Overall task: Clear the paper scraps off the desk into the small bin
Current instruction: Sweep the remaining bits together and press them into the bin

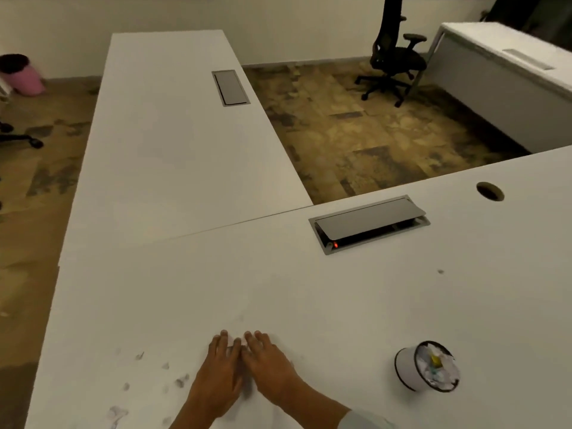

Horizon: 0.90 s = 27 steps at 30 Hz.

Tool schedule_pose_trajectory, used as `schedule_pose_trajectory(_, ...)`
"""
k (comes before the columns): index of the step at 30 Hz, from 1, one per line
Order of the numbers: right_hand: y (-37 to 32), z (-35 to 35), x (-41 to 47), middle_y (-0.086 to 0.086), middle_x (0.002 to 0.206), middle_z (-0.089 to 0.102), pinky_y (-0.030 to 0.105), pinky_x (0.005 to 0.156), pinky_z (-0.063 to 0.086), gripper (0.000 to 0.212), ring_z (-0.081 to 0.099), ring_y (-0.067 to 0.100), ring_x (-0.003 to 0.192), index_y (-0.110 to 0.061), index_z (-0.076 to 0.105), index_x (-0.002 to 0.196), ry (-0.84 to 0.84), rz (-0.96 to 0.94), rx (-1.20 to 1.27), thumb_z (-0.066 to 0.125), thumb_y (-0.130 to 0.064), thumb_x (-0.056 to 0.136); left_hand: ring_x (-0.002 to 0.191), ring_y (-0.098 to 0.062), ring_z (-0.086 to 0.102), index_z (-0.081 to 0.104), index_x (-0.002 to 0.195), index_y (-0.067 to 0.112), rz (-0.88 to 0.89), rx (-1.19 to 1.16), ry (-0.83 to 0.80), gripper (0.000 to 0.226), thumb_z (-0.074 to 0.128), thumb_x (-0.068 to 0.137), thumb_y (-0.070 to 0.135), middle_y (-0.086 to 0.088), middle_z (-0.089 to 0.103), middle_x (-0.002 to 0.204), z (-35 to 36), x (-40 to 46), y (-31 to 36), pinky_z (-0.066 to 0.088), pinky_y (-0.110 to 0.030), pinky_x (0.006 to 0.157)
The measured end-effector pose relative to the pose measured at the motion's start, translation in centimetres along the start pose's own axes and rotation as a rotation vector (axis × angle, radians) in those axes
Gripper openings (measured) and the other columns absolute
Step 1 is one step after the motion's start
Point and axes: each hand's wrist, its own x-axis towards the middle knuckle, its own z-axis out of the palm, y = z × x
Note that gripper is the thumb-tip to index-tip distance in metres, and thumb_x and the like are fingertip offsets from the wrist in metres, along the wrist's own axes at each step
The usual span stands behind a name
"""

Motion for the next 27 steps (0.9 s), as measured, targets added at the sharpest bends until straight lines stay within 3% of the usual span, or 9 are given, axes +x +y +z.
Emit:
schedule_pose_trajectory(4,0.3,1.8,-3.5,0.02,0.14,0.046,0.039,0.083,0.057,0.043,0.047,0.034,0.125,0.003,0.041,0.137,0.066,0.033,-0.066,0.042,-0.007,0.095,0.101,-0.046,0.065,0.069,0.112,0.005,0.02,0.122,0.067,0.051,0.024,0.099,0.027,-0.033,0.065,0.111,0.6,-2.1,3.6,0.061,-0.042,0.071)
schedule_pose_trajectory(6,0.6,2.6,-4.9,0.011,0.121,0.062,0.032,0.071,0.058,0.04,0.058,0.025,0.109,-0.002,0.055,0.128,0.068,0.047,-0.096,0.05,-0.01,0.089,0.087,-0.043,0.07,0.073,0.1,0.003,0.034,0.129,0.082,0.029,0.074,0.073,0.012,-0.028,0.07,0.098,1.1,-2.7,5.2,0.061,-0.037,0.051)
schedule_pose_trajectory(7,0.7,2.8,-5.3,0.009,0.112,0.065,0.031,0.069,0.056,0.036,0.06,0.024,0.104,-0.004,0.06,0.121,0.081,0.044,-0.134,0.051,-0.011,0.087,0.078,-0.039,0.071,0.075,0.091,0.001,0.055,0.117,0.044,0.048,0.09,0.046,0.008,-0.024,0.072,0.09,1.6,-2.7,5.8,0.057,-0.03,0.043)
schedule_pose_trajectory(10,0.7,2.6,-6.3,0.021,0.105,0.061,0.043,0.071,0.05,0.024,0.054,0.036,0.103,0.006,0.061,0.105,0.044,0.053,-0.064,0.046,0.002,0.087,0.052,-0.021,0.063,0.068,0.057,0.009,0.093,0.024,0.067,0.054,0.094,0.009,0.007,-0.005,0.065,0.061,2.3,-2.4,7.0,0.043,-0.019,0.03)
schedule_pose_trajectory(13,1.3,2.0,-7.1,0.027,0.106,0.061,0.046,0.077,0.047,0.023,0.053,0.042,0.103,0.011,0.062,0.102,0.025,0.172,0.073,0.046,0.007,0.086,0.049,-0.016,0.061,0.061,0.045,0.012,0.071,-0.031,0.035,0.043,0.096,0.019,0.009,0.001,0.053,0.05,2.1,-2.3,8.3,0.044,-0.02,0.034)
schedule_pose_trajectory(16,2.4,1.1,-8.6,0.021,0.099,0.069,0.035,0.071,0.043,0.026,0.063,0.029,0.088,0.002,0.07,0.096,0.128,0.345,0.348,0.046,0.001,0.085,0.086,-0.023,0.067,0.074,0.082,0.009,-0.042,-0.194,0.076,0.006,0.071,0.078,0.009,-0.002,0.065,0.076,1.5,-2.3,10.1,0.05,-0.025,0.073)
schedule_pose_trajectory(17,3.0,0.5,-9.5,0.017,0.096,0.071,0.032,0.069,0.046,0.027,0.063,0.021,0.081,-0.002,0.072,0.092,0.19,0.4,0.44,0.046,-0.001,0.085,0.089,-0.023,0.067,0.075,0.088,0.009,-0.06,-0.266,0.113,0.013,0.063,0.084,0.006,-0.006,0.07,0.086,1.3,-2.2,11.0,0.047,-0.024,0.075)
schedule_pose_trajectory(22,7.6,-3.3,-16.4,0.006,0.091,0.077,0.019,0.072,0.053,0.022,0.069,0.011,0.079,-0.009,0.077,0.089,0.546,0.572,0.655,0.056,-0.001,0.085,0.077,-0.02,0.07,0.077,0.081,0.004,-0.001,-0.458,0.206,0.015,0.066,0.079,-0.006,-0.011,0.076,0.084,-1.0,-1.3,17.3,0.043,-0.012,0.069)
schedule_pose_trajectory(27,13.4,-6.5,-24.1,0.006,0.091,0.076,-0.004,0.07,0.035,0.016,0.063,0.006,0.078,-0.01,0.078,0.091,0.75,0.757,0.57,0.067,-0.003,0.083,0.083,-0.016,0.07,0.077,0.088,0.005,0.131,-0.571,0.176,0.015,0.066,0.08,-0.001,-0.009,0.076,0.09,-2.0,-0.4,26.1,0.044,-0.007,0.071)
